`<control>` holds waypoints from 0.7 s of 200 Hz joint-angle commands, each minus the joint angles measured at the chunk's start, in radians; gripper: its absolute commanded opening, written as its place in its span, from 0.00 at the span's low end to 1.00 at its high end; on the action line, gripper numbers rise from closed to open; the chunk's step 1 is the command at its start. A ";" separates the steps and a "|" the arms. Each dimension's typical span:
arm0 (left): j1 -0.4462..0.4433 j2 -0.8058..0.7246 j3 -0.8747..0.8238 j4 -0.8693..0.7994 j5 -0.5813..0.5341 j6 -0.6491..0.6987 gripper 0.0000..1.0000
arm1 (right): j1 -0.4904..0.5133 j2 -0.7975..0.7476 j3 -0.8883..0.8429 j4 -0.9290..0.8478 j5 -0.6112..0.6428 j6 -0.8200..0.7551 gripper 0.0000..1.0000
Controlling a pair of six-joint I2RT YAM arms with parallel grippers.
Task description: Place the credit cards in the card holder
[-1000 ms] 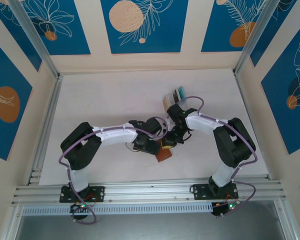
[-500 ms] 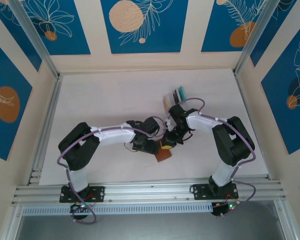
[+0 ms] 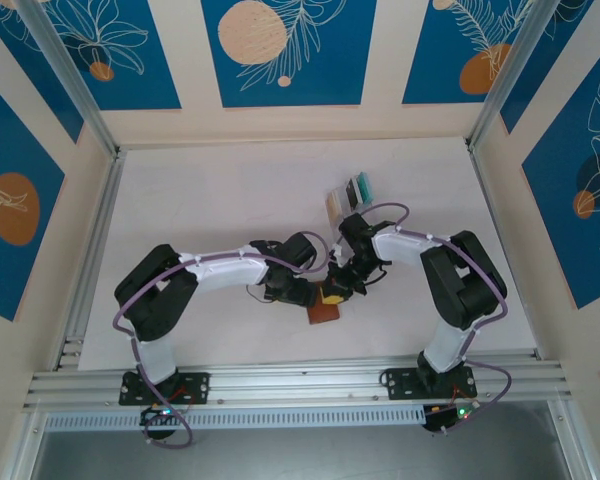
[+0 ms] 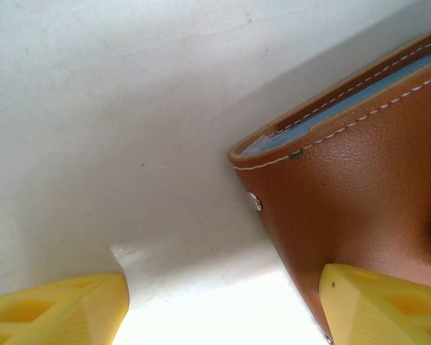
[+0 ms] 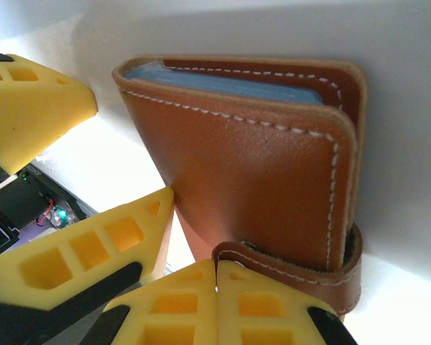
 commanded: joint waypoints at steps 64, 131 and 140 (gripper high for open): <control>-0.005 0.110 -0.049 0.213 0.083 -0.008 0.74 | -0.027 0.080 0.034 -0.029 0.041 0.039 0.00; -0.005 0.108 -0.053 0.205 0.060 -0.017 0.69 | 0.076 -0.079 0.129 -0.166 0.292 0.041 0.15; -0.005 0.108 -0.055 0.203 0.057 -0.017 0.69 | 0.084 -0.101 0.141 -0.197 0.346 0.046 0.16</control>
